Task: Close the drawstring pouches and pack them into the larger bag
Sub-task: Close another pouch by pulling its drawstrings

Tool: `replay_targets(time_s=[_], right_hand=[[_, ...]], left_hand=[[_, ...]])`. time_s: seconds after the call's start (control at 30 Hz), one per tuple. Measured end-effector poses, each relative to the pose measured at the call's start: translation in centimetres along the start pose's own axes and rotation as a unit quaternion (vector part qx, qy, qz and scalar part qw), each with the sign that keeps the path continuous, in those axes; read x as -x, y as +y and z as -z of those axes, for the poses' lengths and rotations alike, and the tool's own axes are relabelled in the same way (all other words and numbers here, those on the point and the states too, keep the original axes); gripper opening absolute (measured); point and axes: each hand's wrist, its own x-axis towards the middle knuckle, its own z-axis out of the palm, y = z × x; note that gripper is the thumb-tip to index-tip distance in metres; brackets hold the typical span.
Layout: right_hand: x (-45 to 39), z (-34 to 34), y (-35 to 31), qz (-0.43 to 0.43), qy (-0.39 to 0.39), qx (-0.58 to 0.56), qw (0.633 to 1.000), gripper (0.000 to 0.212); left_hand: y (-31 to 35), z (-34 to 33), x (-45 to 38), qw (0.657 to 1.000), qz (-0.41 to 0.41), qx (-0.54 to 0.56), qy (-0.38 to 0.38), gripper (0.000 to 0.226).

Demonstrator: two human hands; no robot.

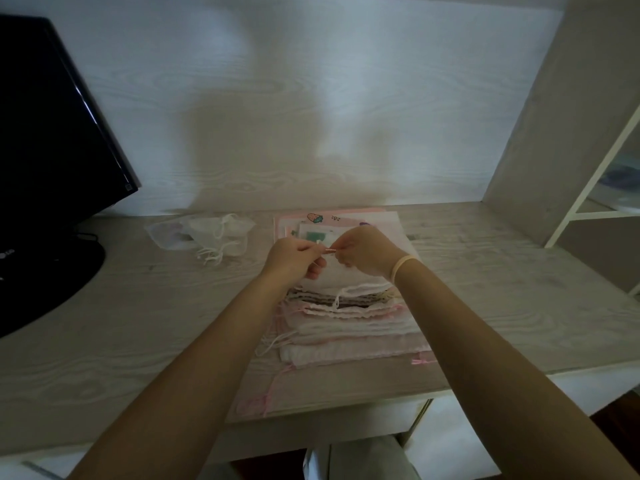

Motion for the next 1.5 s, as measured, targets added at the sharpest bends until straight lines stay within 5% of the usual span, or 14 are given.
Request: replay_targets(time_s=[0.17, 0.47, 0.73, 1.0, 1.3, 1.5], right_hand=[[0.6, 1.1, -0.8, 0.006, -0.009, 0.036, 0.999, 0.033], [2.3, 1.0, -1.7, -0.023, -0.068, -0.027, 0.997, 0.023], [2.4, 1.0, -2.2, -0.054, -0.072, -0.057, 0.994, 0.023], [3.4, 3.0, -3.2, -0.023, -0.193, 0.021, 0.981, 0.023], [3.0, 2.0, -2.9, 0.001, -0.141, 0.048, 0.989, 0.026], [2.8, 2.2, -2.1, -0.014, -0.142, 0.052, 0.988, 0.027]], left_hand=[[0.1, -0.4, -0.4, 0.998, 0.047, 0.042, 0.015, 0.014], [-0.3, 0.3, -0.7, 0.962, 0.138, 0.233, -0.027, 0.010], [0.1, 0.1, -0.5, 0.980, 0.114, 0.162, -0.036, 0.017], [0.0, -0.1, -0.3, 0.994, 0.073, 0.077, 0.016, 0.021], [-0.1, 0.6, -0.2, 0.969, 0.148, 0.178, -0.088, 0.019], [-0.1, 0.9, -0.4, 0.958, 0.158, 0.226, -0.080, 0.017]])
